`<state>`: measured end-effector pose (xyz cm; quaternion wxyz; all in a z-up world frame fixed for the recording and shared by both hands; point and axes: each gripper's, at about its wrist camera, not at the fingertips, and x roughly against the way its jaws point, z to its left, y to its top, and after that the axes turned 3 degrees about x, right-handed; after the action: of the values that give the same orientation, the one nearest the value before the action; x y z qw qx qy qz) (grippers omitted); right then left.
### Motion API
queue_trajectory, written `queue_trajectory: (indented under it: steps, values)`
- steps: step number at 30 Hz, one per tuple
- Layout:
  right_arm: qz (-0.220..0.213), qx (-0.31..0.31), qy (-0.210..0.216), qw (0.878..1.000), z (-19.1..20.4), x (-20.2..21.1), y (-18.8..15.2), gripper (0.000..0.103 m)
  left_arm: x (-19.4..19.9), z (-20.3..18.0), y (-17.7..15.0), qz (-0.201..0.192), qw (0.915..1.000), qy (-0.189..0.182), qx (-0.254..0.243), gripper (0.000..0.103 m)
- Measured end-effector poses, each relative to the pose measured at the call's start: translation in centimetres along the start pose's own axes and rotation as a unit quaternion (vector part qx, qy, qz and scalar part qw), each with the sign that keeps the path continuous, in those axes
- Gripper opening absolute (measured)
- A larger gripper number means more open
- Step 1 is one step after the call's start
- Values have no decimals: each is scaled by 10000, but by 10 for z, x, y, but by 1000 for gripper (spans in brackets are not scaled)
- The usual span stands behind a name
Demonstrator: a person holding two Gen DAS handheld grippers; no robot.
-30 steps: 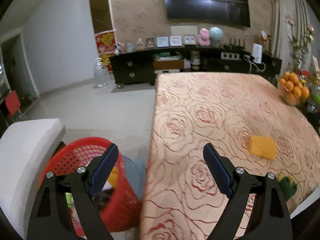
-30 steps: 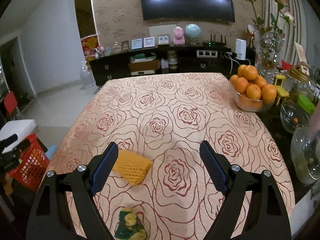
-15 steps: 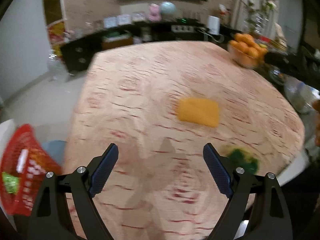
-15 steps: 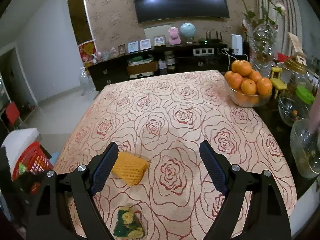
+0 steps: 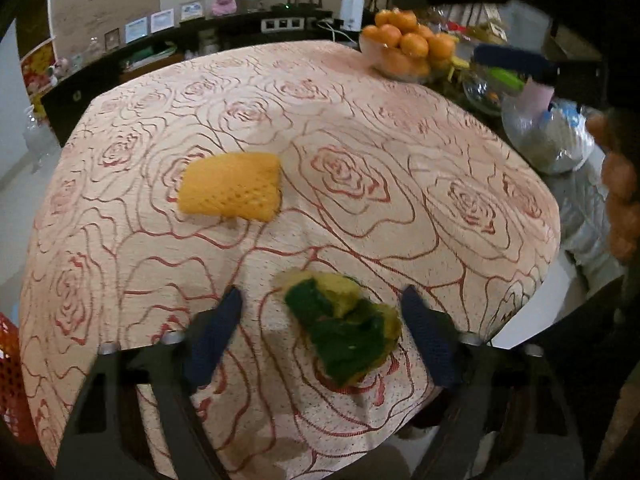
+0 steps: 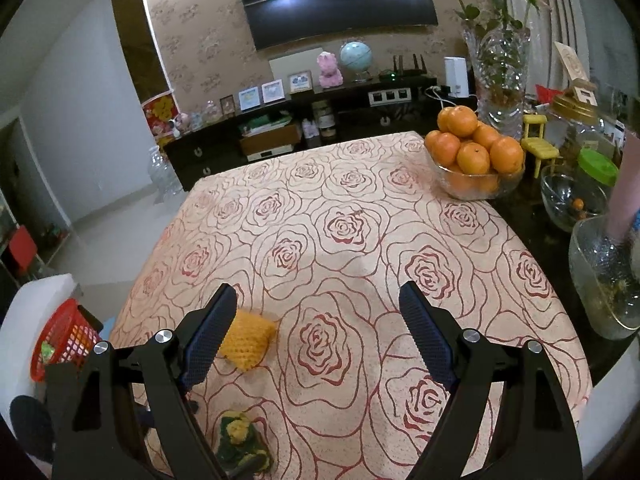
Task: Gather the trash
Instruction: 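Grasp the green-and-yellow scrub sponge with the left tool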
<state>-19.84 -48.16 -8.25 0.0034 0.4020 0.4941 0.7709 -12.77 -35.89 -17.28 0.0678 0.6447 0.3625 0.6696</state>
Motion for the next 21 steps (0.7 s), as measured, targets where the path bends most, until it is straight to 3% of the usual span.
queue_trajectory:
  steps: [1, 4, 13, 18, 21]
  values:
    - [8, 4, 10, 10000, 1, -1, 0, 81, -2, 0, -1, 46, 10000, -20, -3, 54]
    - [38, 10, 21, 10000, 0, -3, 0, 81, -2, 5, -1, -13, 9999, -78, 107, 46]
    - [184, 34, 116, 9998, 3, -13, -3, 81, 5, 20, -2, -71, 9995, -109, 280, 38]
    - [312, 92, 276, 9991, 11, -26, -4, 81, 19, 51, 3, -228, 9975, 177, 649, 36]
    - [436, 268, 347, 9981, 22, -40, -5, 81, 34, 75, 7, -468, 9937, 610, 820, 36]
